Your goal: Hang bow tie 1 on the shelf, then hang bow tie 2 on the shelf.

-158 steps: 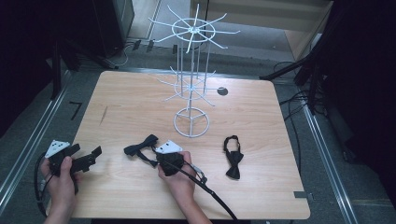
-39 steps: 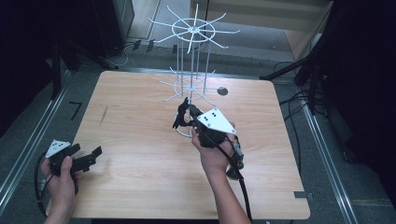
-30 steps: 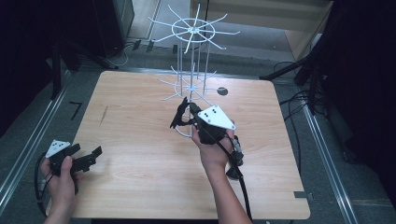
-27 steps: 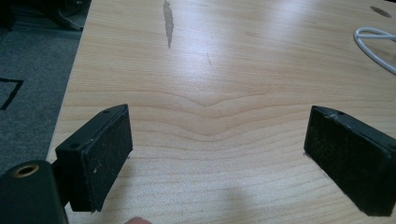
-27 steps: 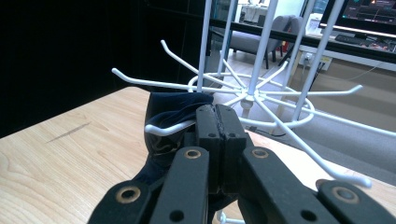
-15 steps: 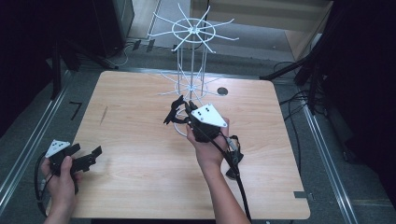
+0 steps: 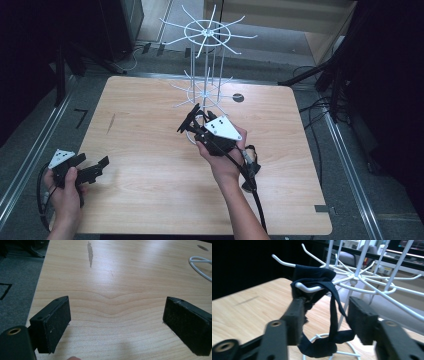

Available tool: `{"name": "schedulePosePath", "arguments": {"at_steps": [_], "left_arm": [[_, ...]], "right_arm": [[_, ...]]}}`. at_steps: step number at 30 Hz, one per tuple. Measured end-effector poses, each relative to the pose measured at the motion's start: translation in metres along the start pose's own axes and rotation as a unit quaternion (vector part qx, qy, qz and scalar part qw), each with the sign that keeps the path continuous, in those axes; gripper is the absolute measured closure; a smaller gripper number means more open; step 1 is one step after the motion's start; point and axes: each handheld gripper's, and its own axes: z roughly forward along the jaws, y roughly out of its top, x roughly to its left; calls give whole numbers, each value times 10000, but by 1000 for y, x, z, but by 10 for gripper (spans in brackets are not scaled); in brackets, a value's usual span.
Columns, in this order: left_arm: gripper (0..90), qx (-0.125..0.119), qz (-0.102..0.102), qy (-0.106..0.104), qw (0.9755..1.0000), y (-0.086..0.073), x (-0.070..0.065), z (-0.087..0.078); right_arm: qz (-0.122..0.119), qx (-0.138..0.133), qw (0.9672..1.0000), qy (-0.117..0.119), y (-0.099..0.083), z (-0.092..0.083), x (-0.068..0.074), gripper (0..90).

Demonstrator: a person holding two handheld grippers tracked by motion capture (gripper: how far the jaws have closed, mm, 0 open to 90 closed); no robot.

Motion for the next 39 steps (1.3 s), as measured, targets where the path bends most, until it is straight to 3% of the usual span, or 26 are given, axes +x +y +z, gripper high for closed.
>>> {"name": "schedulePosePath", "arguments": {"at_steps": [2, 8, 10, 18, 39], "left_arm": [[82, 21, 11, 6, 10000, 0, 0, 0], [83, 23, 13, 18, 10000, 0, -1, 0], [83, 29, 23, 22, 10000, 0, -1, 0], [82, 18, 13, 28, 10000, -1, -1, -1], [82, 22, 17, 30, 10000, -1, -1, -1]], "right_arm": [[68, 7, 10000, 27, -1, -8, -2, 347], [132, -51, 9997, 185, -4, -28, -10, 268], [157, -79, 9997, 178, -7, -40, -16, 261], [226, -26, 9996, 142, -18, -59, -30, 257], [441, 293, 9986, -50, -60, -82, -60, 267]]}}
